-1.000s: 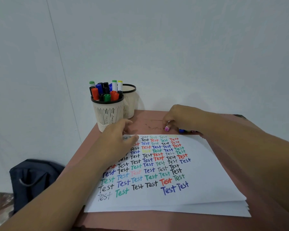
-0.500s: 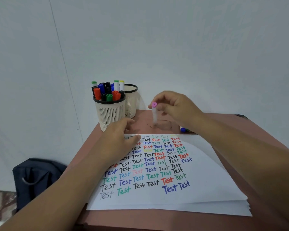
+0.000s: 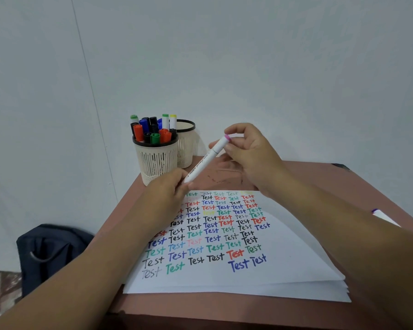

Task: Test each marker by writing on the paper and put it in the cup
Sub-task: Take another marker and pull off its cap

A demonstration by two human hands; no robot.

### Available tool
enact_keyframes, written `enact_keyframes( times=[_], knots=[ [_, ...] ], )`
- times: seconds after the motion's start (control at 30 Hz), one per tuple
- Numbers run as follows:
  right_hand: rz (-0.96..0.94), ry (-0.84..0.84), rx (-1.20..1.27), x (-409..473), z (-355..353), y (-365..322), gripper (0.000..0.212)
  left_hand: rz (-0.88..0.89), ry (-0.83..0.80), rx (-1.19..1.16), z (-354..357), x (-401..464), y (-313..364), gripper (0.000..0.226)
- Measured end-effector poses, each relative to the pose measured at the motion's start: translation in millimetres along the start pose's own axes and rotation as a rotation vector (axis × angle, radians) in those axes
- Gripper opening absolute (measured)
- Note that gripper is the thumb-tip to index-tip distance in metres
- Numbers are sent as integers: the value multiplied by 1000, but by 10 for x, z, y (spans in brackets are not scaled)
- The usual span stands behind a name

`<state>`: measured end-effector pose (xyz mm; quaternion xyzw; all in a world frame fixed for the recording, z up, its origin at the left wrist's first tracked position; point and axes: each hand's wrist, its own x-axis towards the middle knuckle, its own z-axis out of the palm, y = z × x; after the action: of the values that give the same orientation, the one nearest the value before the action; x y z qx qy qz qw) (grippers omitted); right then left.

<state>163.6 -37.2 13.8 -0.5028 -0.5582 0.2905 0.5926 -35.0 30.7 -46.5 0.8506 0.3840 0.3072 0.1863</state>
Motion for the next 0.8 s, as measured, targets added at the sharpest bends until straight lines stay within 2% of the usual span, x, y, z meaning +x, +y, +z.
enact_keyframes(
  times=[0.07,0.13,0.2,0.27,0.4,0.43,0.47,0.53,0.6,0.67,0.73,0.8],
  knots=[
    [-77,83,-388,16,-48,19,40,-11,22,-8,-12,-3,23,8],
    [-241,47,-769,29,-61,69,53,-8,42,1,-25,-5,48,8],
    [-379,-3,-1034,56,-52,188,56,0,56,14,-41,-16,72,9],
    [-422,28,-1149,74,-45,272,48,8,69,18,-57,-27,83,9],
    [-635,107,-1342,105,-18,322,12,72,92,21,-60,-30,54,10],
    [-693,103,-1384,102,-12,346,9,82,96,10,-58,-34,46,9],
    [-734,91,-1418,94,0,378,14,89,109,-2,-53,-40,41,7],
    [-773,83,-1448,55,28,414,30,104,157,-45,-39,-55,20,4],
    [-743,54,-1359,39,30,430,27,90,203,-129,-20,-62,-17,27],
    [-637,-3,-1197,26,22,437,10,57,221,-215,-13,-56,-51,57],
    [-520,-39,-1024,-10,17,411,14,36,187,-244,-10,-43,-63,74],
    [-370,10,-809,-55,33,339,27,49,123,-178,-12,-43,-48,78]
  ],
)
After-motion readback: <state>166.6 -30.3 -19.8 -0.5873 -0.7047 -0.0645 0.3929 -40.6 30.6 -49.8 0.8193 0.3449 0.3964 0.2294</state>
